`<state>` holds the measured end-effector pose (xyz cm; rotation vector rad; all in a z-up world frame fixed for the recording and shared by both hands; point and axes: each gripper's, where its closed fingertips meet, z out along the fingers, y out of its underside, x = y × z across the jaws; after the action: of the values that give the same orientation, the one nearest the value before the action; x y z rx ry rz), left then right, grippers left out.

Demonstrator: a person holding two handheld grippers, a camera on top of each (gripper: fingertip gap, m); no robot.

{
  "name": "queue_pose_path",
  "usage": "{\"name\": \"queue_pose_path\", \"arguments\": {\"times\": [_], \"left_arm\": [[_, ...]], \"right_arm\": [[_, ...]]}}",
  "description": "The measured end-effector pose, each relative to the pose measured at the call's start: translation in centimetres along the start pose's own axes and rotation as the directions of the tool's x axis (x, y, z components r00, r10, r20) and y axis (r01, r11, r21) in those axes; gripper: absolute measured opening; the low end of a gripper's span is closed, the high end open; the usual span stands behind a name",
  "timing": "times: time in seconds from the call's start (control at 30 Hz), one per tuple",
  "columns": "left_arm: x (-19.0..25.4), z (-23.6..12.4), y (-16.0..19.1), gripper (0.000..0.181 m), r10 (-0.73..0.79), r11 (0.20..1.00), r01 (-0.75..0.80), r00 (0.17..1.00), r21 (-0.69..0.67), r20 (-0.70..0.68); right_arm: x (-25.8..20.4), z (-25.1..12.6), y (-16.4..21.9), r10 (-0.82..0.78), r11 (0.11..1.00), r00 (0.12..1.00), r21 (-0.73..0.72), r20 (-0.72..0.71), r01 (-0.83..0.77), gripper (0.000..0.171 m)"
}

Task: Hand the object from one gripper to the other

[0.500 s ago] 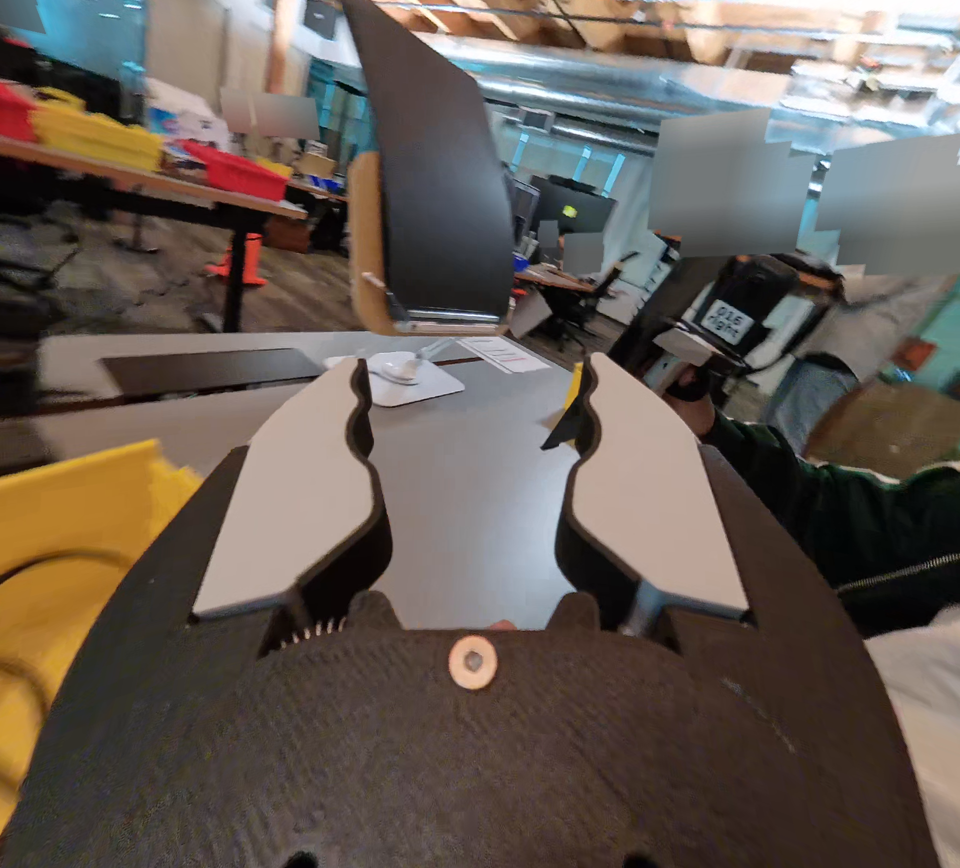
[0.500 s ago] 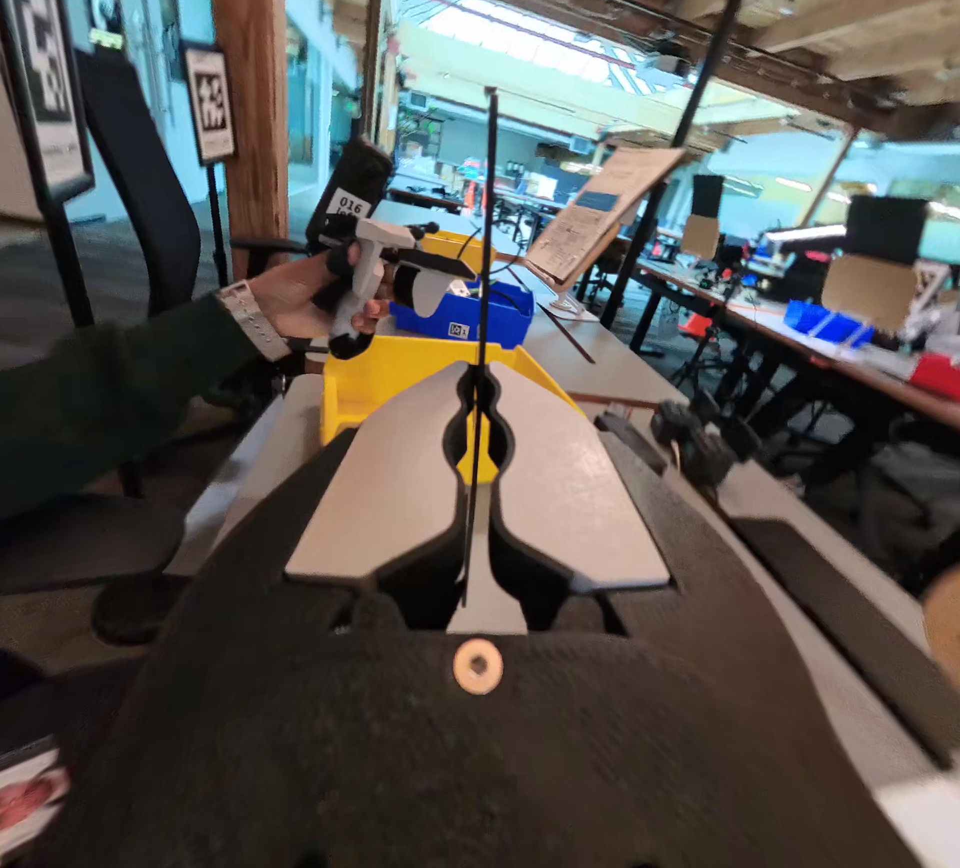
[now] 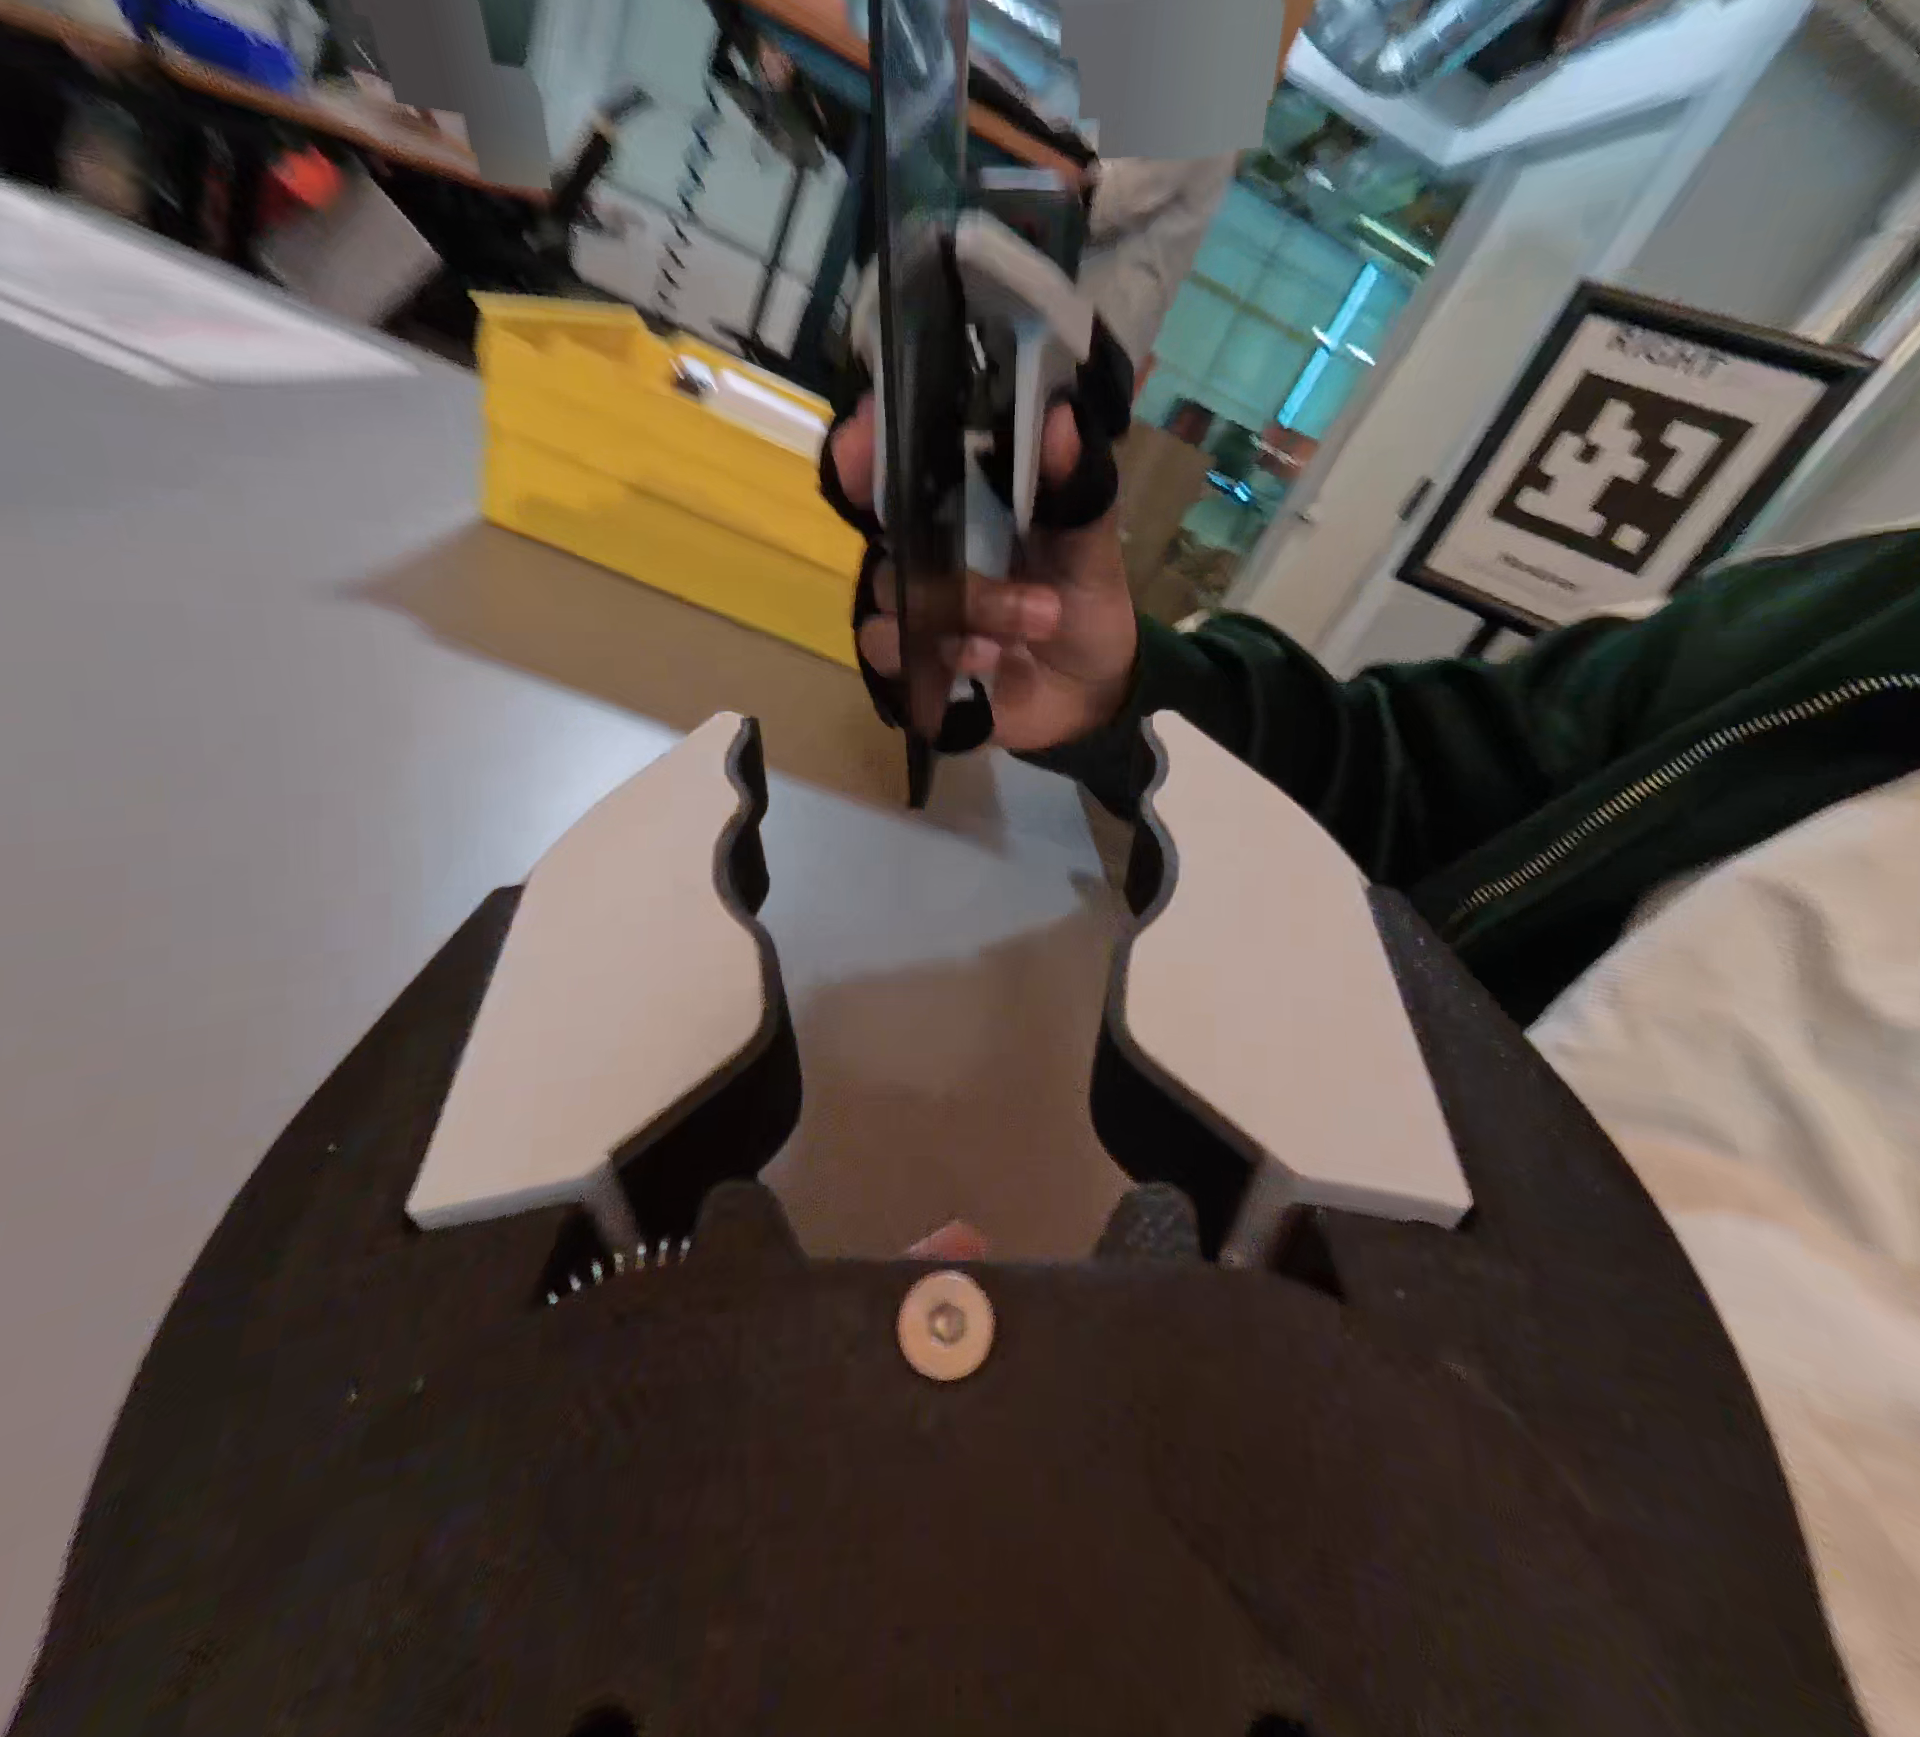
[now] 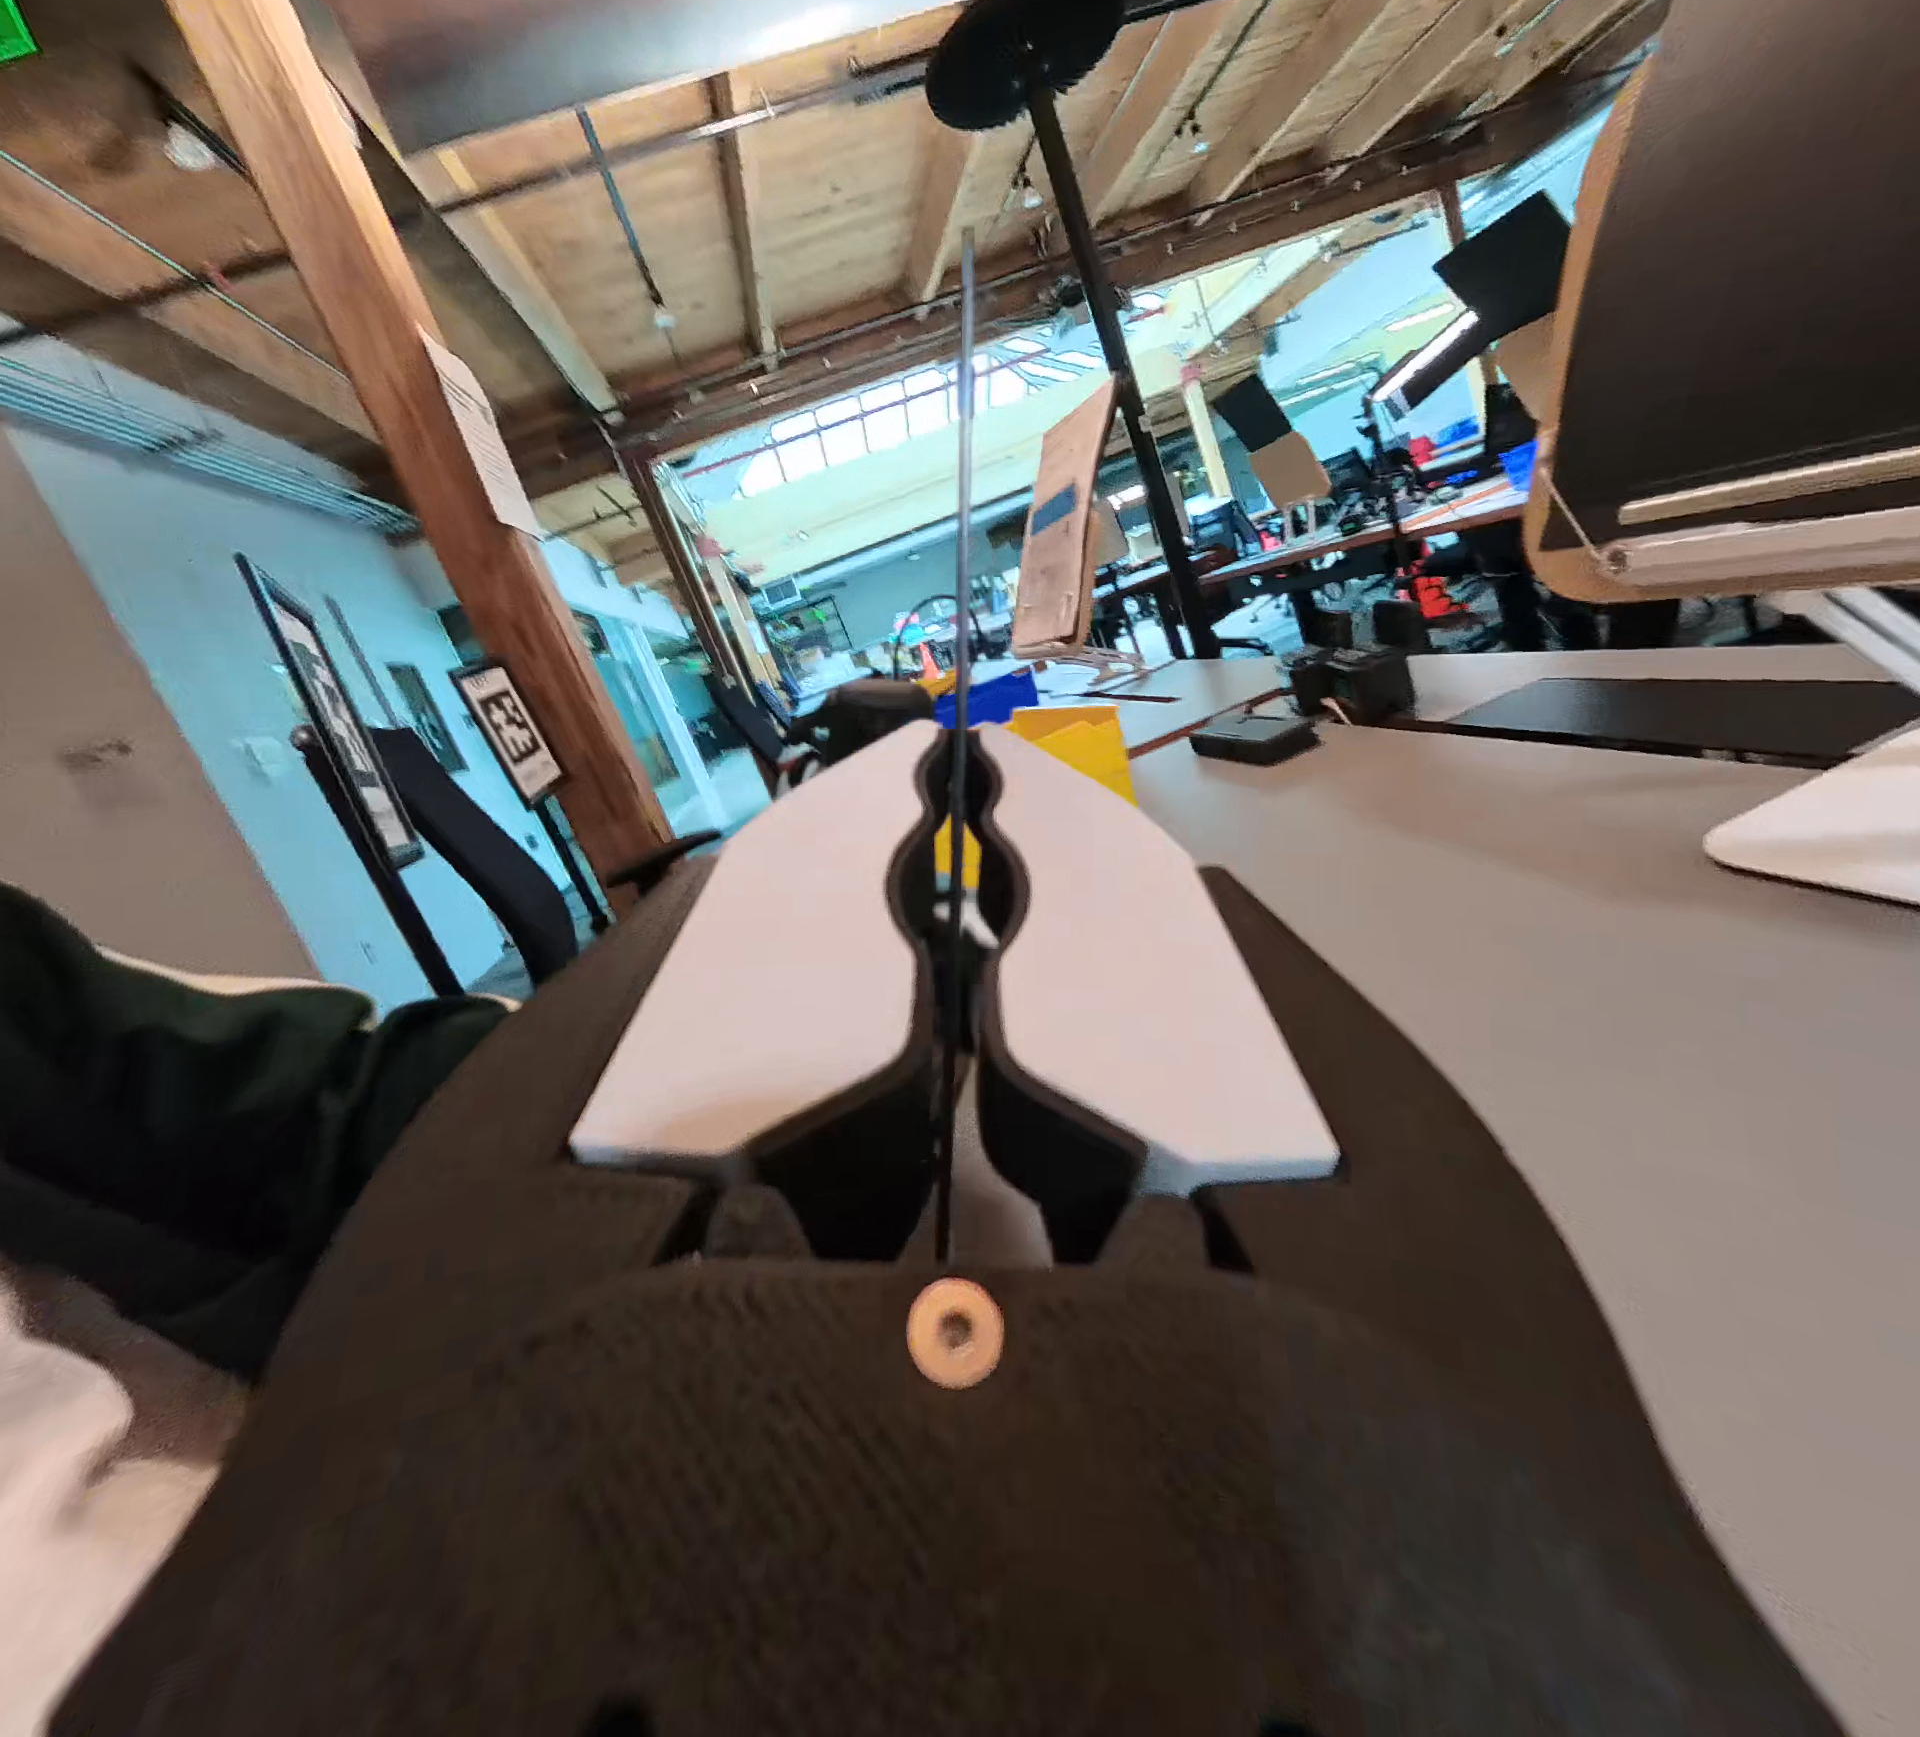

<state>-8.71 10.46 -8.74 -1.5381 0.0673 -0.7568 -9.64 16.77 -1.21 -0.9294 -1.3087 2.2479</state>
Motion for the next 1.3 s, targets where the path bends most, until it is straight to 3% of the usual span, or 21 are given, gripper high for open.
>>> {"name": "queue_pose_path", "arguments": {"times": [0.1,0.23,0.33,0.37,0.43,0.47,0.6,0.7,0.83,1.07,1.3], "left_arm": [[0.3,1.7,2.5,0.066,0.005,0.996,-0.006,1.000,-0.086,-0.019],[0.6,2.6,2.1,0.064,0.002,0.999,-0.004,0.999,-0.037,-0.042],[1.5,2.4,1.9,0.038,-0.033,0.999,0.031,0.991,-0.016,-0.128],[1.8,2.2,2.0,0.011,-0.041,0.999,0.037,0.986,-0.025,-0.164],[1.7,1.7,2.1,0.001,-0.049,0.998,0.041,0.985,-0.047,-0.166],[1.6,1.5,2.0,0.000,-0.033,0.998,0.025,0.987,-0.052,-0.158],[0.5,-0.2,0.5,0.000,0.043,0.999,-0.044,0.996,-0.014,-0.073],[-0.8,-1.7,-0.6,0.000,0.078,0.997,-0.078,0.997,0.027,0.003],[-1.9,-3.0,-1.1,0.001,0.100,0.995,-0.101,0.994,0.020,0.049],[-2.1,-3.8,-1.1,0.000,0.173,0.985,-0.171,0.982,-0.039,0.074],[-1.1,-2.4,0.5,0.000,0.152,0.984,-0.150,0.988,-0.099,0.012]], "right_arm": [[-0.6,0.4,0.3,-0.012,0.999,1.000,0.035,0.002,0.012,0.002],[-2.5,1.4,1.1,-0.015,0.997,0.999,0.078,0.031,0.012,0.002],[-3.4,2.3,2.0,-0.039,0.995,0.999,0.090,0.026,0.036,0.002],[-3.5,2.5,2.3,-0.060,0.995,0.998,0.087,0.021,0.058,0.002],[-3.3,2.7,2.6,-0.123,0.990,0.992,0.073,-0.012,0.123,0.003],[-3.0,2.7,2.6,-0.153,0.986,0.988,0.064,-0.039,0.155,0.009],[-0.6,1.5,1.6,-0.216,0.972,0.963,0.061,-0.164,0.228,0.067],[1.4,0.4,1.8,-0.297,0.953,0.926,-0.011,-0.231,0.303,0.081],[2.3,0.1,3.2,-0.359,0.933,0.907,-0.114,-0.222,0.341,0.085],[1.6,1.5,7.9,-0.251,0.943,0.964,-0.246,-0.088,0.223,0.082],[0.3,2.1,9.8,-0.239,0.925,0.971,-0.302,0.007,0.230,0.061]]}}
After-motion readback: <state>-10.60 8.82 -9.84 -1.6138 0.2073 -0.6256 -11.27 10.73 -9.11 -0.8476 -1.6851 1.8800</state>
